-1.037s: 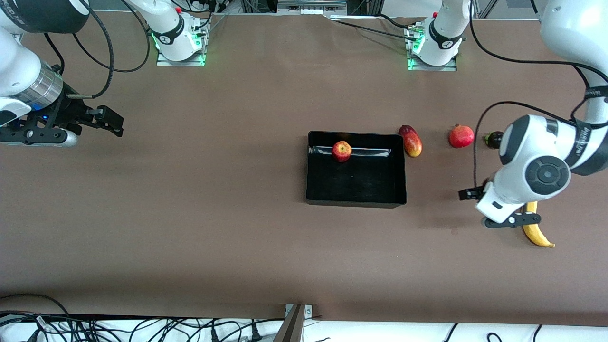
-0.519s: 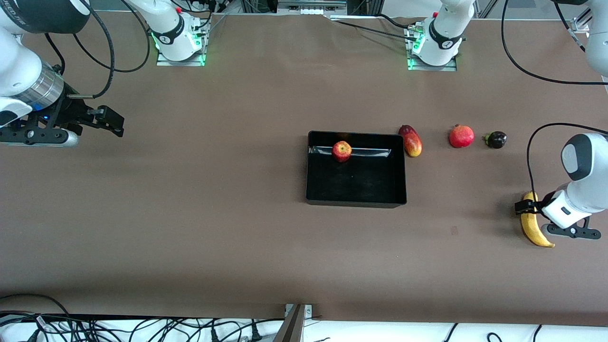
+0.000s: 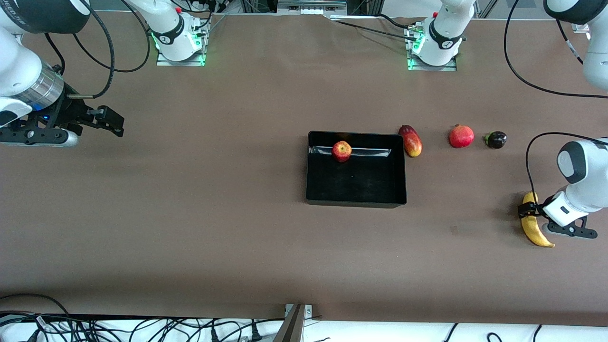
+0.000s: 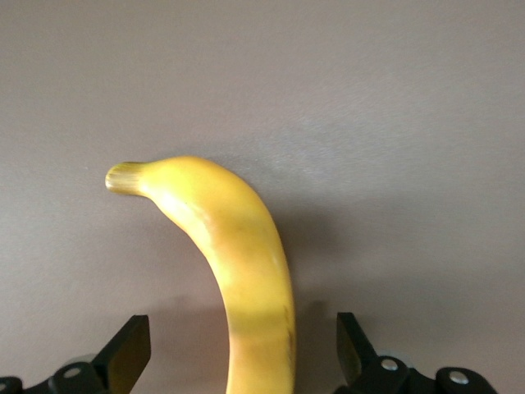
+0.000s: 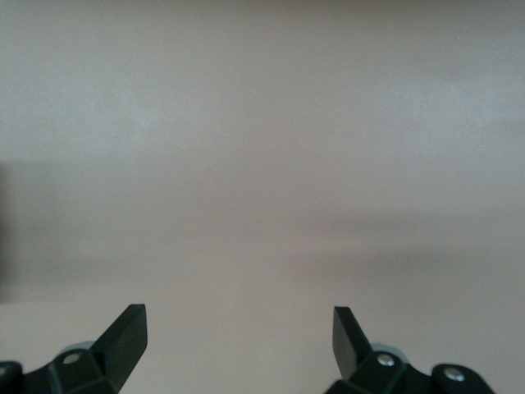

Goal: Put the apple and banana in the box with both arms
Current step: 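Close the left gripper around the middle of the banana, then carry the banana into the black box with the left gripper, then open the left gripper to release the banana in the box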

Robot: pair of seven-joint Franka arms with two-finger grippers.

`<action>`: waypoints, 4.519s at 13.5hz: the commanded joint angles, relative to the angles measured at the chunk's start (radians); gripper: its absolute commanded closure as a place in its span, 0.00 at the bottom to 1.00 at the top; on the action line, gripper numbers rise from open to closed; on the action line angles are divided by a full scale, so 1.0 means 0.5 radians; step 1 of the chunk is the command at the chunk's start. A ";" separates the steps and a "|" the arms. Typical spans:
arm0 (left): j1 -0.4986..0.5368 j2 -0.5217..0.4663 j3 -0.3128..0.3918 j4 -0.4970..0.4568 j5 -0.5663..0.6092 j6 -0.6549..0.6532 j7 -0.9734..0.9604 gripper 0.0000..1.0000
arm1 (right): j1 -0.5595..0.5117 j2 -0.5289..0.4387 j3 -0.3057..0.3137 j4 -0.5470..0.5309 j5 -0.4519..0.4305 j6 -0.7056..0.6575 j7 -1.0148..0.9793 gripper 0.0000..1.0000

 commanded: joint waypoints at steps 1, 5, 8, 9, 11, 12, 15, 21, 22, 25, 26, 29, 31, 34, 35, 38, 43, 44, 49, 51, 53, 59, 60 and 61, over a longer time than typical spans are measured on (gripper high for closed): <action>-0.036 0.054 0.050 0.015 0.054 0.080 0.016 0.30 | -0.012 0.007 0.017 0.031 -0.019 -0.007 0.013 0.00; -0.054 0.005 0.057 0.012 0.054 0.053 -0.011 1.00 | -0.012 0.007 0.017 0.031 -0.019 -0.007 0.013 0.00; -0.106 -0.121 0.042 -0.004 0.024 -0.130 -0.051 1.00 | -0.012 0.007 0.017 0.031 -0.022 -0.004 0.013 0.00; -0.149 -0.185 0.026 -0.004 0.017 -0.271 -0.115 1.00 | -0.012 0.007 0.017 0.031 -0.022 -0.004 0.013 0.00; -0.168 -0.299 -0.135 0.002 -0.016 -0.566 -0.271 1.00 | -0.012 0.007 0.017 0.031 -0.022 -0.001 0.013 0.00; -0.174 -0.333 -0.215 0.011 -0.074 -0.689 -0.348 1.00 | -0.012 0.007 0.017 0.031 -0.022 -0.001 0.013 0.00; -0.290 -0.452 -0.403 0.012 -0.203 -0.959 -0.691 1.00 | -0.015 0.007 0.017 0.031 -0.022 -0.001 0.013 0.00; -0.590 -0.453 -0.679 -0.016 -0.204 -1.043 -1.272 1.00 | -0.015 0.007 0.017 0.031 -0.022 -0.001 0.013 0.00; -0.667 -0.443 -0.676 -0.022 -0.204 -1.031 -1.373 1.00 | -0.015 0.007 0.017 0.031 -0.022 -0.001 0.013 0.00; -0.839 -0.410 -0.679 -0.068 -0.204 -0.985 -1.609 1.00 | -0.015 0.007 0.017 0.031 -0.022 -0.001 0.013 0.00; -0.885 -0.413 -0.679 -0.099 -0.204 -0.972 -1.671 1.00 | -0.015 0.007 0.017 0.031 -0.022 -0.001 0.013 0.00; -0.959 -0.422 -0.734 -0.224 -0.216 -0.893 -1.806 1.00 | -0.015 0.007 0.017 0.031 -0.022 0.002 0.013 0.00; -0.987 -0.431 -0.747 -0.313 -0.219 -0.795 -1.837 1.00 | -0.015 0.007 0.017 0.031 -0.022 0.002 0.013 0.00; -1.011 -0.431 -0.747 -0.479 -0.210 -0.537 -1.874 1.00 | -0.015 0.007 0.017 0.031 -0.022 0.002 0.013 0.00; -1.008 -0.428 -0.747 -0.546 -0.198 -0.439 -1.874 1.00 | -0.015 0.007 0.017 0.031 -0.022 0.002 0.013 0.00; -0.984 -0.410 -0.723 -0.679 -0.185 -0.221 -1.862 1.00 | -0.015 0.007 0.017 0.031 -0.022 0.002 0.013 0.00; -0.965 -0.339 -0.618 -0.810 -0.127 0.003 -1.837 1.00 | -0.015 0.007 0.017 0.031 -0.022 0.002 0.013 0.00; -0.968 -0.315 -0.594 -0.823 -0.124 0.046 -1.837 1.00 | -0.015 0.010 0.017 0.031 -0.022 0.002 0.013 0.00; -0.972 -0.271 -0.575 -0.823 -0.124 0.080 -1.870 0.68 | -0.015 0.007 0.017 0.031 -0.022 0.002 0.013 0.00; -0.972 -0.308 -0.575 -0.823 -0.124 0.047 -1.956 0.65 | -0.015 0.007 0.017 0.031 -0.022 0.002 0.013 0.00; -0.972 -0.385 -0.578 -0.811 -0.124 -0.075 -2.018 0.60 | -0.015 0.010 0.017 0.031 -0.022 0.002 0.013 0.00; -0.968 -0.642 -0.612 -0.731 -0.209 -0.453 -2.104 0.50 | -0.015 0.010 0.017 0.031 -0.022 0.002 0.013 0.00; -0.965 -0.685 -0.648 -0.673 -0.292 -0.581 -2.086 0.50 | -0.015 0.007 0.017 0.034 -0.022 0.002 0.013 0.00; -0.965 -0.728 -0.661 -0.615 -0.347 -0.713 -2.079 0.50 | -0.015 0.010 0.017 0.031 -0.022 0.002 0.013 0.00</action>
